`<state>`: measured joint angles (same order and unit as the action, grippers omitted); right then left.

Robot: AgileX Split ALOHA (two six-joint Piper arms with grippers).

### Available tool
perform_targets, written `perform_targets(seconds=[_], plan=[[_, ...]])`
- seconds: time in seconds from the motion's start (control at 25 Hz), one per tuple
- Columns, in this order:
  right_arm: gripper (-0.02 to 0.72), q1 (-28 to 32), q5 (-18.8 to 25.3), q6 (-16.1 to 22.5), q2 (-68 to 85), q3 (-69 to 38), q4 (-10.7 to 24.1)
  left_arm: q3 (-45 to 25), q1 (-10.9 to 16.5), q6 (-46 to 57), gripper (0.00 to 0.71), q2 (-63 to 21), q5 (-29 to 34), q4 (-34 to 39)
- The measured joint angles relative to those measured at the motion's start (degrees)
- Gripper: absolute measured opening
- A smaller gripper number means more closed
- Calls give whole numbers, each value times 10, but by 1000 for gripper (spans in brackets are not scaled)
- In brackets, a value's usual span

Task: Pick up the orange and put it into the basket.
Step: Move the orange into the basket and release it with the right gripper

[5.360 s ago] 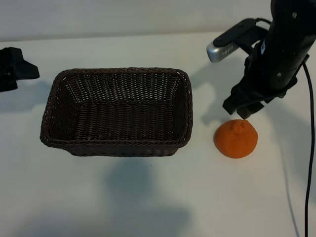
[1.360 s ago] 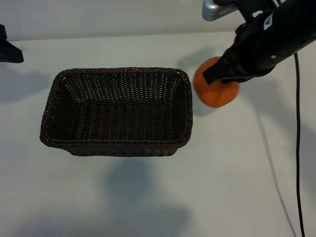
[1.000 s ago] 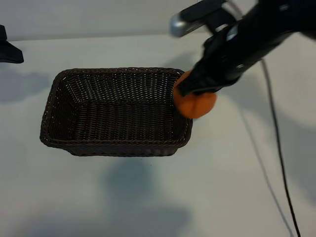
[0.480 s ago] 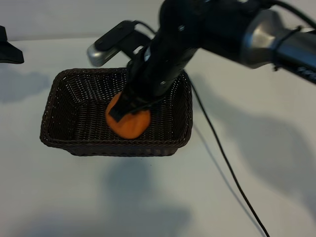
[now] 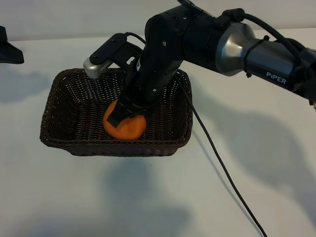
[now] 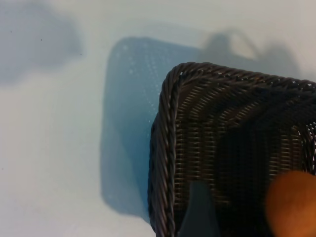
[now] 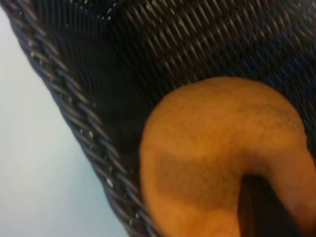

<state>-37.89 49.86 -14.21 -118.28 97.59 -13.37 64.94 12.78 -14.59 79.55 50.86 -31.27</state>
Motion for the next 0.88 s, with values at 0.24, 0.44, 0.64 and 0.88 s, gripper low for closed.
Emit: perform_targets(seconds=[0.24,0.44,0.64,0.88], plan=[[95,0,-33,-2,-1,0,6,0,0,0,590,0,1,0],[96,0,-38,-2,-4,0,4,0,0,0,590,0,1,0],[115,0,-39,-2,-28,0,5,0,0,0,590,0,1,0],[247,0,-40,-2,-44,0,4,0,0,0,590,0,4,-1]])
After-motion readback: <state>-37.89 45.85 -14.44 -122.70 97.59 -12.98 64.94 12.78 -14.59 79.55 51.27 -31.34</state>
